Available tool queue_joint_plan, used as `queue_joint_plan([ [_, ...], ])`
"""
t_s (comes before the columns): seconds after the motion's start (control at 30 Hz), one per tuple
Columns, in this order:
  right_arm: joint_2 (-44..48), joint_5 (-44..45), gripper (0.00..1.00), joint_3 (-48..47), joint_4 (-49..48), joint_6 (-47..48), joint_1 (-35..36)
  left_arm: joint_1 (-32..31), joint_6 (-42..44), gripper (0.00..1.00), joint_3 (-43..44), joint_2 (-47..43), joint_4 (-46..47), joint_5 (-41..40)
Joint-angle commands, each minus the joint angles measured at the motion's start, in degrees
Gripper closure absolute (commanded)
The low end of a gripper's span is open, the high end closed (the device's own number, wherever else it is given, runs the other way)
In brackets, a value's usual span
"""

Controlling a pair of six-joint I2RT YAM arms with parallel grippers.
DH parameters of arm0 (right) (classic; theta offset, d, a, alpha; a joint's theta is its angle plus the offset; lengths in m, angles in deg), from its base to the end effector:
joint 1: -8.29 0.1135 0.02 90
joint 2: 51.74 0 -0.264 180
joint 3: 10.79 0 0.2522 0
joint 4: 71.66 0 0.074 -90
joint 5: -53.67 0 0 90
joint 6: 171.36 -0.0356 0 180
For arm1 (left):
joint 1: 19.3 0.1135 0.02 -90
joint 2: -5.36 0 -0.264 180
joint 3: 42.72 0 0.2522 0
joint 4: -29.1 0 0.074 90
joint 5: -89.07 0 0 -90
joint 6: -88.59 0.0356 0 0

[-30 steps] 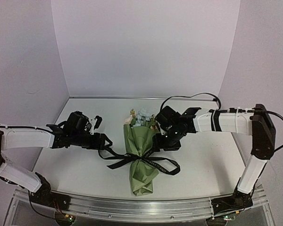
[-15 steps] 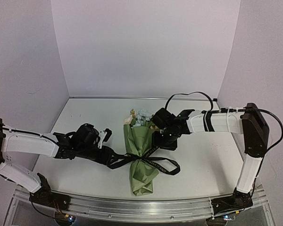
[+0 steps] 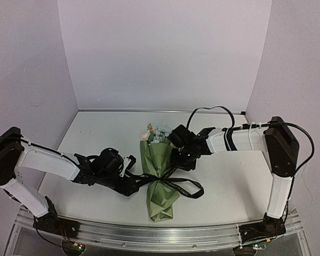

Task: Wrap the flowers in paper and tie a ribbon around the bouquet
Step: Tie the half-tied ribbon around the folded bouquet.

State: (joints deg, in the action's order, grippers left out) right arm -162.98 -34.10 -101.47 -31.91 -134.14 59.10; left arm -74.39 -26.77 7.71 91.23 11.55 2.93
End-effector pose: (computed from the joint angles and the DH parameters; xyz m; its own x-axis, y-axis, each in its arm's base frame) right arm 0.2577 0.3138 0.1758 -0.9391 0.1074 -0.3265 -0.0240 0.9271 0.3740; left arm 0.1539 -0.2247 0.1431 -0.7733 0.3614 -0.5209 0.5646 0.7664 -0.3064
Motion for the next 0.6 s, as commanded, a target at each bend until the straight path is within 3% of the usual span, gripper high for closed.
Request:
queue_joint_plan([
  [0.0, 0.1, 0.58, 0.74, 0.36, -1.49, -1.11, -0.04, -0.28, 2.62, 0.31, 4.25, 2.0, 2.75, -1.49],
  [0.27, 0.86, 0.07, 0.9, 0.87, -1.75, -1.51, -0.01, -0.45, 4.42, 0.31, 6.36, 5.57, 3.56, -0.25],
  [0.37, 1.25, -0.01, 0.95, 1.24, -1.82, -1.79, -0.05, -0.62, 4.37, 0.36, 6.56, 6.03, 3.53, 0.2],
  [0.57, 1.73, -0.75, 0.96, 1.43, -2.13, -2.42, -0.02, -0.9, 3.83, 0.52, 5.87, 5.93, 3.52, 1.22],
])
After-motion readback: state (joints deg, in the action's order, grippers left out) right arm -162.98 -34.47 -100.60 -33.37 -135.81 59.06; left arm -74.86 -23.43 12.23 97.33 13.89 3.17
